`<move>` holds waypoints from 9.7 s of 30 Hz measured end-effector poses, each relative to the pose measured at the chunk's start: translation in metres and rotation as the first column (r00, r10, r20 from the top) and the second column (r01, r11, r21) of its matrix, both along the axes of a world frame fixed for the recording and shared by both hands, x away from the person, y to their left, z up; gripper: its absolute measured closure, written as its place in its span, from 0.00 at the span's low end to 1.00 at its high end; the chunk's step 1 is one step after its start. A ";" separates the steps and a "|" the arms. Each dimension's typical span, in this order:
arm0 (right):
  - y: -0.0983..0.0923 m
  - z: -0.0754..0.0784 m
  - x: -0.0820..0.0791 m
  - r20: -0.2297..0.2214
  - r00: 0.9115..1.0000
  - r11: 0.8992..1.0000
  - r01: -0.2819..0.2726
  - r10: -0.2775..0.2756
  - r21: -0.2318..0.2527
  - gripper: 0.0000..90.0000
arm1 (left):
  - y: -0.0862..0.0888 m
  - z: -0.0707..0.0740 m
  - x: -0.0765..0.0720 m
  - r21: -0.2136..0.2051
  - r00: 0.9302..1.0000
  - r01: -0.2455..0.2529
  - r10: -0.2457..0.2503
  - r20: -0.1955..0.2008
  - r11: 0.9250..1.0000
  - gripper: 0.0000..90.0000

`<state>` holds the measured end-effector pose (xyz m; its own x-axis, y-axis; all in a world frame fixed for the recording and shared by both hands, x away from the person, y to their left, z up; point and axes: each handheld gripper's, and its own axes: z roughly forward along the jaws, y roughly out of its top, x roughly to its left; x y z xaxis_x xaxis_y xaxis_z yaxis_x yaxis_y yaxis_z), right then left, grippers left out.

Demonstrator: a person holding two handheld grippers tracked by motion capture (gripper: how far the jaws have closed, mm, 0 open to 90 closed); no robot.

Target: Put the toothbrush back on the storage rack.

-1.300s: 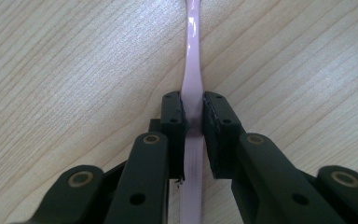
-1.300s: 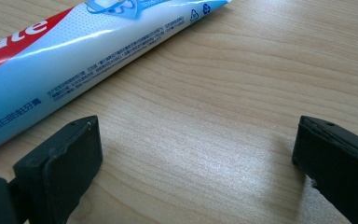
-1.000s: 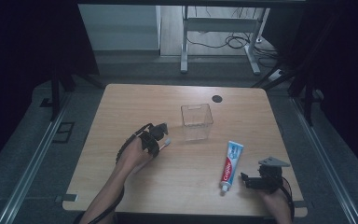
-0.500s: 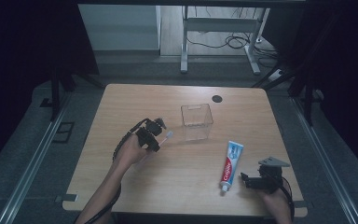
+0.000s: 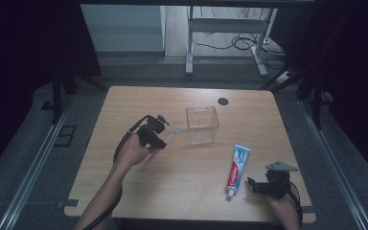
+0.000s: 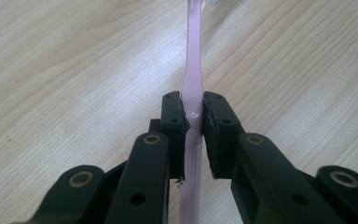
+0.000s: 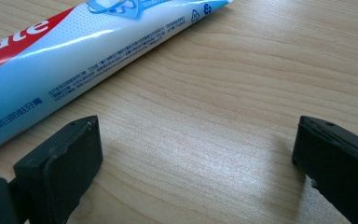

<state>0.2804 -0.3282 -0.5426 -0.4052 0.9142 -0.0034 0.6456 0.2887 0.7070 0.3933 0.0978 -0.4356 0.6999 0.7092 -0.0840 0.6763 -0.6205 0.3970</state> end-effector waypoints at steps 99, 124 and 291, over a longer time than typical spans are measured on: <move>0.001 0.000 0.000 0.000 1.000 1.000 -0.024 0.024 0.000 0.01 | -0.108 0.034 0.066 -0.367 0.906 0.061 0.102 0.410 0.928 0.88; 0.001 0.000 0.000 -0.001 1.000 1.000 -0.028 0.028 0.001 0.01 | -0.122 0.000 0.070 -0.282 0.916 0.039 0.078 0.394 0.959 0.88; 0.001 0.000 -0.001 -0.001 1.000 1.000 -0.030 0.030 -0.002 0.01 | -0.007 -0.040 -0.011 -0.319 0.942 0.004 0.104 0.318 0.948 0.15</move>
